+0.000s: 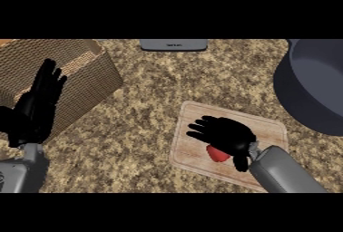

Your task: Pick the bell pepper from the cutting board and place it in the pot

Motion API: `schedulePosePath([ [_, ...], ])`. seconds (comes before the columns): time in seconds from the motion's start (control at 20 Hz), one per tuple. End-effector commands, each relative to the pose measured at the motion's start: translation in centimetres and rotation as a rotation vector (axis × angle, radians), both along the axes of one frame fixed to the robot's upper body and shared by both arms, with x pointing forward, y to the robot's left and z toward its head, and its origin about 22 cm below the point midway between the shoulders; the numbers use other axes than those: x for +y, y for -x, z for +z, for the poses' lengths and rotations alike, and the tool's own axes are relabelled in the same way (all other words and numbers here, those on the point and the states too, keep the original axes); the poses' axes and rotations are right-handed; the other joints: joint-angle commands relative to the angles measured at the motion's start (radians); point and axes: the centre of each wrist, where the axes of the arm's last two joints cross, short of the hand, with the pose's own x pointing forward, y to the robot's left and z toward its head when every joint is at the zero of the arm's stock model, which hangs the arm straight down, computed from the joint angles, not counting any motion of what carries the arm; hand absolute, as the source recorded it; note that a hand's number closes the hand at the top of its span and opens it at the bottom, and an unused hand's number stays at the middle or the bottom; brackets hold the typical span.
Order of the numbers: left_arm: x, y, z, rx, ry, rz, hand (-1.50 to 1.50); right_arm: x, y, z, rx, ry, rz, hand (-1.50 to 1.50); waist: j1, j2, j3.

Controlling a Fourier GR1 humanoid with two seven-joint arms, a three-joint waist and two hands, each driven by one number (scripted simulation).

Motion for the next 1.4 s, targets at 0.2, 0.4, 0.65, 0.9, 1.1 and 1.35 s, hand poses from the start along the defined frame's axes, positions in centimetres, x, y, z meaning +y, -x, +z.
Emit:
schedulePosePath([
  [0.2, 1.1, -0.5, 0.5, 0.01, -0.008, -0.001, 0.0, -0.4, -0.7, -1.9, 0.011, 0.019, -0.021, -1.5, -0.002, 0.0, 0.0],
  [0.4, 0.1, 0.3, -1.4, 0.009, 0.013, -0.012, 0.0, -1.8, -0.2, -2.4, -0.044, 0.058, 0.153, 1.5, -0.001, 0.001, 0.0],
  [0.65, 1.7, -1.1, 1.1, 0.015, 0.01, 0.003, 0.0, -0.8, 0.0, -4.8, -0.046, 0.027, 0.158, 1.5, -0.001, 0.0, 0.0],
  [0.9, 0.0, -1.1, -1.4, 0.002, 0.012, 0.002, 0.0, -0.5, -1.0, -3.4, -0.037, 0.074, 0.173, 1.5, -0.004, 0.0, -0.001],
  [1.1, 2.6, 0.6, -0.1, 0.01, -0.008, 0.061, 0.0, -8.0, 5.8, -4.6, 0.097, -0.1, 0.023, 1.5, -0.053, -0.012, -0.001],
  [1.35, 2.6, 1.4, -1.9, 0.026, -0.009, 0.072, 0.0, -14.5, 11.6, -4.0, 0.129, -0.197, -0.097, 1.5, -0.058, -0.008, -0.001],
])
